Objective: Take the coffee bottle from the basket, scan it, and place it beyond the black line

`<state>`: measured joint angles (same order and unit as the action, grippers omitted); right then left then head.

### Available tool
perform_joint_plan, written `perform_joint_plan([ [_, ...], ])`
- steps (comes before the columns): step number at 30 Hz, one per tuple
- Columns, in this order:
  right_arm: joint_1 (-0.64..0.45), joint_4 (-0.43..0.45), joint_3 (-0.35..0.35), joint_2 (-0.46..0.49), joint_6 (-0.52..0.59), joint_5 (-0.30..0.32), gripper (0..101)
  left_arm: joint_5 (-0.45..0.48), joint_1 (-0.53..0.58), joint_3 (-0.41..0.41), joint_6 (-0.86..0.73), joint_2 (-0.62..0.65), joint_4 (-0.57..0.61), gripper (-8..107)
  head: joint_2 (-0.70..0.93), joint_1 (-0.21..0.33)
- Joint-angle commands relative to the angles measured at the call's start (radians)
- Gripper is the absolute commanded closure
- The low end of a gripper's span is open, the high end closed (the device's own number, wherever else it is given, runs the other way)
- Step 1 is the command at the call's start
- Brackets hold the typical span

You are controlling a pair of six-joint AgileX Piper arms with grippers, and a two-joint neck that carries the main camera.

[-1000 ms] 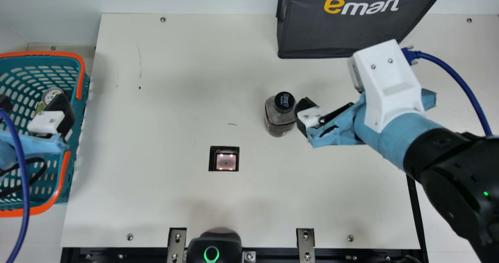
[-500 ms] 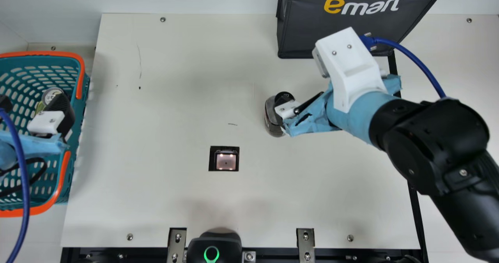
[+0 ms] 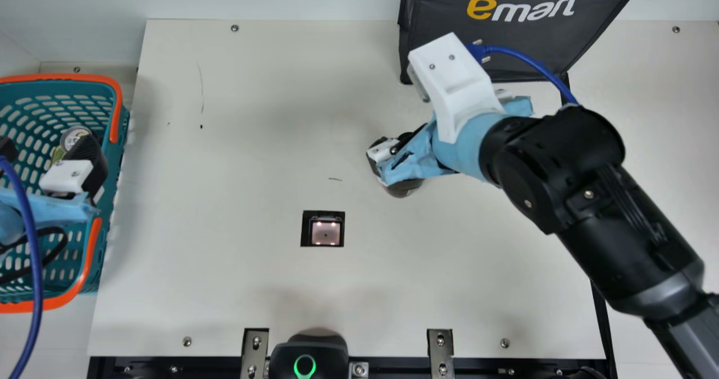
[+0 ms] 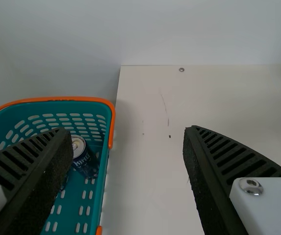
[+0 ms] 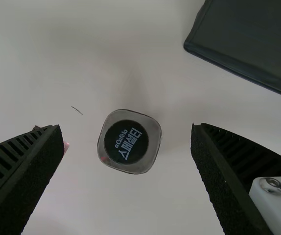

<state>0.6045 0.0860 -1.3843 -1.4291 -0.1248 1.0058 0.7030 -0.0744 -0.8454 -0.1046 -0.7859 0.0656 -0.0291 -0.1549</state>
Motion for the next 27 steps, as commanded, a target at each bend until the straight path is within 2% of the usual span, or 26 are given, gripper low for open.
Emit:
perform_joint_plan([
  [1, 0.006, 0.005, -0.003, -0.012, -0.007, 0.002, 10, 0.0, 0.0, 0.0, 0.0, 0.0, 0.0, 9, 0.002, 0.017],
  [11, 0.023, 0.025, 0.011, -0.067, -0.038, -0.007, 10, 0.0, 0.0, 0.0, 0.0, 0.0, 0.0, 9, 0.002, 0.017],
  [23, 0.023, 0.033, 0.05, -0.087, -0.062, -0.015, 10, 0.0, 0.0, 0.0, 0.0, 0.0, 0.0, 9, 0.002, 0.017],
  [27, 0.023, 0.034, 0.057, -0.09, -0.067, -0.016, 37, 0.0, 0.0, 0.0, 0.0, 0.0, 0.0, 9, 0.002, 0.017],
])
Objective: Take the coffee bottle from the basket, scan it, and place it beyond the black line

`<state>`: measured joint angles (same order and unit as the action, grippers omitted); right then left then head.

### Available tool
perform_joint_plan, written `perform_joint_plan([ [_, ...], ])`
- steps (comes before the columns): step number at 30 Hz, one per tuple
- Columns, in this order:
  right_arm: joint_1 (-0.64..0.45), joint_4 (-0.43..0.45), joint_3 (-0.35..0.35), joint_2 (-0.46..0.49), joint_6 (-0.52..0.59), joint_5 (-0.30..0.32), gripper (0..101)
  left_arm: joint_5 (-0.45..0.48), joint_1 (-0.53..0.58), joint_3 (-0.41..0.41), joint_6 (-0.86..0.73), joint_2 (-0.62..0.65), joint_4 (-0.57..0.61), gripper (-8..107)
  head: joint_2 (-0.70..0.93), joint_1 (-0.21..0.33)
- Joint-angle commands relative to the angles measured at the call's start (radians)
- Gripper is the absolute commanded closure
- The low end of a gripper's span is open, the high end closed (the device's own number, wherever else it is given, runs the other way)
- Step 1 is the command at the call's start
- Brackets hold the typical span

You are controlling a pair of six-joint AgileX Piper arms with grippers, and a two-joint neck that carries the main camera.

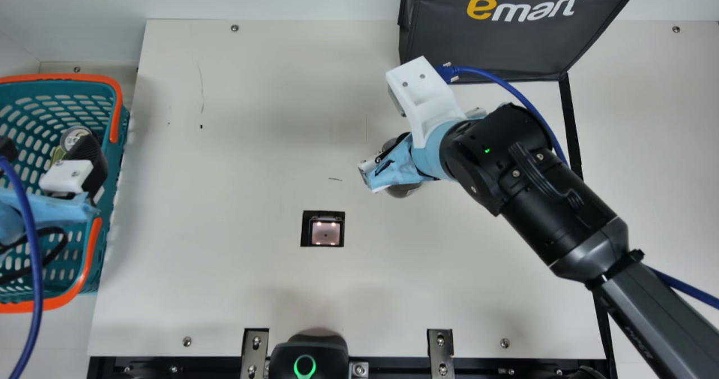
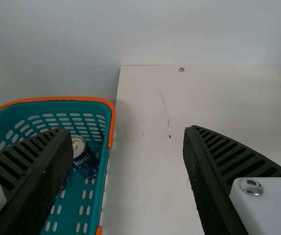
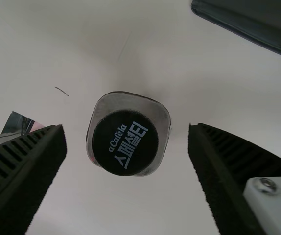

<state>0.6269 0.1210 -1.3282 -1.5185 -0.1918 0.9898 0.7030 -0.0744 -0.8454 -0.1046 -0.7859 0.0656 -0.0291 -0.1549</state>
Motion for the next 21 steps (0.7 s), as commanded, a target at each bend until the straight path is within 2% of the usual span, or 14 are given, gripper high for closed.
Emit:
perform_joint_plan([
  [1, 0.0, -0.001, 0.002, -0.001, -0.001, 0.0, 44, 0.0, 0.0, 0.0, 0.0, 0.0, 0.0, 9, 0.002, 0.017],
  [9, -0.003, 0.0, -0.003, 0.0, -0.004, 0.006, 97, 0.0, 0.0, 0.0, 0.0, 0.0, 0.0, 9, 0.002, 0.017],
  [10, -0.002, 0.0, -0.005, 0.001, -0.004, 0.007, 101, 0.0, 0.0, 0.0, 0.0, 0.0, 0.0, 9, 0.002, 0.017],
  [21, 0.005, 0.01, -0.042, 0.005, -0.005, 0.026, 101, 0.0, 0.0, 0.0, 0.0, 0.0, 0.0, 9, 0.002, 0.017],
])
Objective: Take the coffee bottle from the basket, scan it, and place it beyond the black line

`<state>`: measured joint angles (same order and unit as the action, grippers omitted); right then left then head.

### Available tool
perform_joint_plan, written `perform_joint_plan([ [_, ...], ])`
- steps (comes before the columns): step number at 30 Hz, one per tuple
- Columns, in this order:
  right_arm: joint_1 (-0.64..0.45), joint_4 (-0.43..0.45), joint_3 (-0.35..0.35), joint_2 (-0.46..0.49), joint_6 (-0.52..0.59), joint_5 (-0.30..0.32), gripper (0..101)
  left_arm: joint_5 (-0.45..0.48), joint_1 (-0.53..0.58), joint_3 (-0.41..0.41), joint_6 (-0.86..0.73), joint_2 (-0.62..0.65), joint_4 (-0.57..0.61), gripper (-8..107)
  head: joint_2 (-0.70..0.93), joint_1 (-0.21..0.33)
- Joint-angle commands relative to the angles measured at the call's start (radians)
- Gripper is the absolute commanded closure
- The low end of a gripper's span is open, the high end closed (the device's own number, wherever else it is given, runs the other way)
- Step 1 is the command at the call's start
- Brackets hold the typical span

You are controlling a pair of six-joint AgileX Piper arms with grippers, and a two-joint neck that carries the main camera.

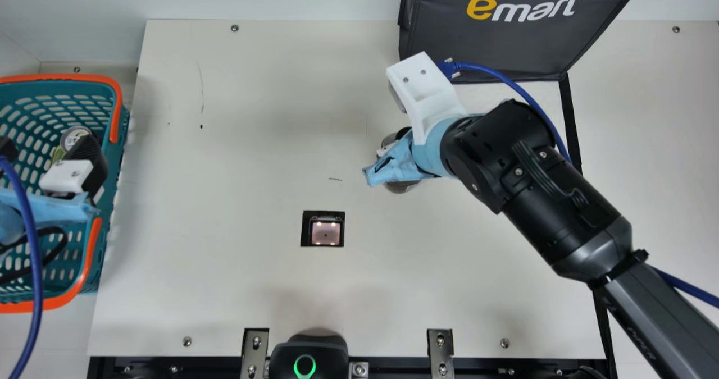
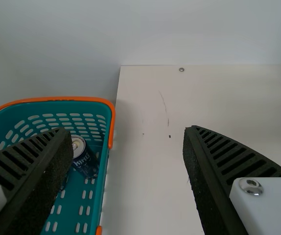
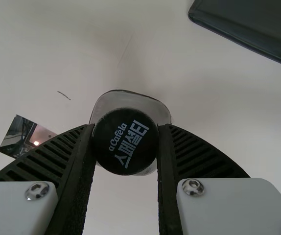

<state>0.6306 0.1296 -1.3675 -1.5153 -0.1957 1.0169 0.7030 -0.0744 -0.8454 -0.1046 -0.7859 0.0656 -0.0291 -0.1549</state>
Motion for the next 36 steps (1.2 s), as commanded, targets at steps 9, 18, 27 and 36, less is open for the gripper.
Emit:
perform_joint_plan([
  [9, 0.005, 0.006, -0.023, 0.009, -0.006, 0.007, 101, 0.0, 0.0, 0.0, 0.0, 0.0, 0.0, 9, 0.002, 0.017],
  [18, -0.006, 0.007, -0.027, 0.024, -0.01, 0.012, 101, 0.0, 0.0, 0.0, 0.0, 0.0, 0.0, 9, -0.068, 0.017],
  [27, -0.021, 0.008, -0.023, 0.039, -0.013, 0.012, 101, 0.0, 0.0, 0.0, 0.0, 0.0, 0.0, 9, -0.278, 0.017],
  [36, -0.065, 0.017, -0.021, 0.055, -0.028, 0.019, 101, 0.0, 0.0, 0.0, 0.0, 0.0, 0.0, 9, -0.347, 0.017],
])
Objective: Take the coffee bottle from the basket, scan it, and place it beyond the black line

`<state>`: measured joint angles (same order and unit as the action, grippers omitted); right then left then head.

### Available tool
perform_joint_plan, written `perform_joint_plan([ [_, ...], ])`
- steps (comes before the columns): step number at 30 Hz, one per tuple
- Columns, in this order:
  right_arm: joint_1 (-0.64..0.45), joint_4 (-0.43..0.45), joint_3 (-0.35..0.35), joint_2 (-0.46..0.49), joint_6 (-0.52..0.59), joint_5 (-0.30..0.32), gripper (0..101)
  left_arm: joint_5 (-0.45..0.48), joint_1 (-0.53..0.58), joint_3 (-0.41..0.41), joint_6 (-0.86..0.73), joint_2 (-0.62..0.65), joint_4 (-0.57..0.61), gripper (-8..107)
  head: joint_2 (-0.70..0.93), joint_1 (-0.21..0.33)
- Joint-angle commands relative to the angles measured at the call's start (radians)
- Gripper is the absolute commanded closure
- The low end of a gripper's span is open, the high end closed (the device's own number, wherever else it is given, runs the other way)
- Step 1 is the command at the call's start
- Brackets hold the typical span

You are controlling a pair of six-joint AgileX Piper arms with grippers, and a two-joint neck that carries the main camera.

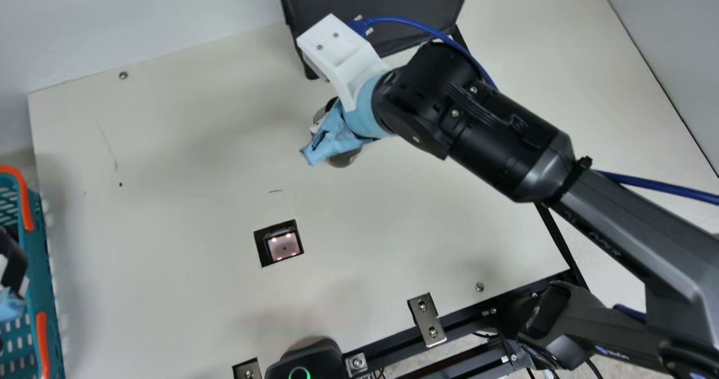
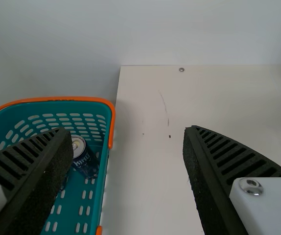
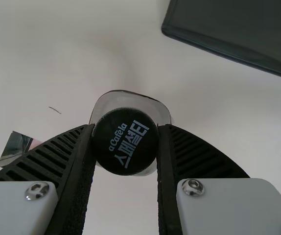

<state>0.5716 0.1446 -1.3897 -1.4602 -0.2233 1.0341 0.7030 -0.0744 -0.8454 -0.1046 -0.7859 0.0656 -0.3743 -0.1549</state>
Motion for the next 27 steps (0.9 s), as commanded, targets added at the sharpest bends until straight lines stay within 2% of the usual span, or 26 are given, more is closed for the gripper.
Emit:
perform_joint_plan([
  [1, -0.013, 0.003, 0.002, 0.003, -0.002, 0.004, 101, 0.0, 0.0, 0.0, 0.0, 0.0, 0.0, 9, -0.002, 0.017],
  [12, -0.131, 0.018, 0.01, 0.025, -0.016, 0.033, 101, 0.0, 0.0, 0.0, 0.0, 0.0, 0.0, 9, -0.002, 0.017],
  [27, -0.355, 0.025, 0.032, 0.053, -0.007, 0.056, 101, 0.0, 0.0, 0.0, 0.0, 0.0, 0.0, 9, -0.002, 0.017],
])
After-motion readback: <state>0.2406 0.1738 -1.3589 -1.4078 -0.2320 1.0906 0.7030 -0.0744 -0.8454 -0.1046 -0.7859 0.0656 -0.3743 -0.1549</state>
